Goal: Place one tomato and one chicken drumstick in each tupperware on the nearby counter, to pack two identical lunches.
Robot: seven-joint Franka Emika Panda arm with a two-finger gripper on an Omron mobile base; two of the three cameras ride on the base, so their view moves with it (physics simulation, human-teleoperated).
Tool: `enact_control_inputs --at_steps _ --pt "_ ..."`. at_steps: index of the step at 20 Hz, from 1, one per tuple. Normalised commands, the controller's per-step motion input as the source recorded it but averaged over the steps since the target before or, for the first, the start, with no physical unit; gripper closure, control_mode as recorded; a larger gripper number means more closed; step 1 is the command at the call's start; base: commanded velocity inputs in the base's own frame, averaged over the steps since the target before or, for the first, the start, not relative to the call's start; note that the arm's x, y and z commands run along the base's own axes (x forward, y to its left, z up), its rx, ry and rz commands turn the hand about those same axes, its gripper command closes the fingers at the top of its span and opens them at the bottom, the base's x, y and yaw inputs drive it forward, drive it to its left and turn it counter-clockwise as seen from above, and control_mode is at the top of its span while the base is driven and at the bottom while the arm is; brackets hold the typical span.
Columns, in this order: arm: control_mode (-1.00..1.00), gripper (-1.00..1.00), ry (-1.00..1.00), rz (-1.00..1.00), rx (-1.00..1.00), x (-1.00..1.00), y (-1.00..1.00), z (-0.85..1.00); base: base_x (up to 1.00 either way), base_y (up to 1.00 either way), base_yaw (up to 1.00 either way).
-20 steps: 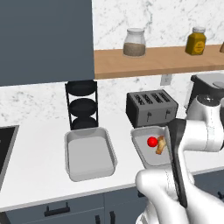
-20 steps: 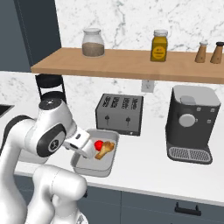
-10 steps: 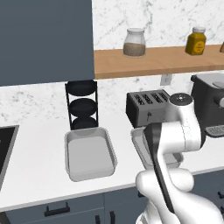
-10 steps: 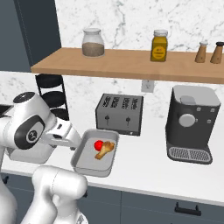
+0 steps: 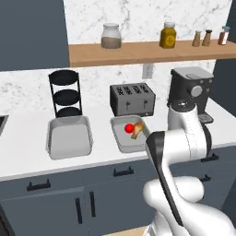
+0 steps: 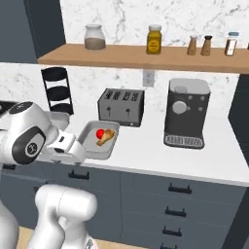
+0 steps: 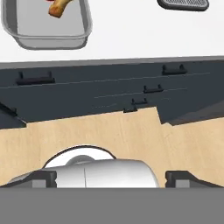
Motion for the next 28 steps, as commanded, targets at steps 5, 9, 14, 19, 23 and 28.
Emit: enact_control_inputs --at_steps 5,9,14,19,23,28 --pt "1.0 -1.0 0.0 0.0 0.0 0.0 0.0 0.0 -0.79 -1.0 0.0" --pt "1.0 -1.0 0.0 0.0 0.0 0.0 0.0 0.0 -0.48 -1.0 0.0" --pt "1.0 -1.0 0.0 0.0 0.0 0.0 0.0 0.0 -0.07 -1.0 0.0" --pt "1.0 -1.0 0.0 0.0 0.0 0.0 0.0 0.0 0.0 -1.0 0.0" --pt "1.0 -1.0 0.0 0.0 0.0 0.0 0.0 0.0 0.0 -1.0 0.0" --pt "1.0 -1.0 0.0 0.0 0.0 0.0 0.0 0.0 0.0 -0.98 0.0"
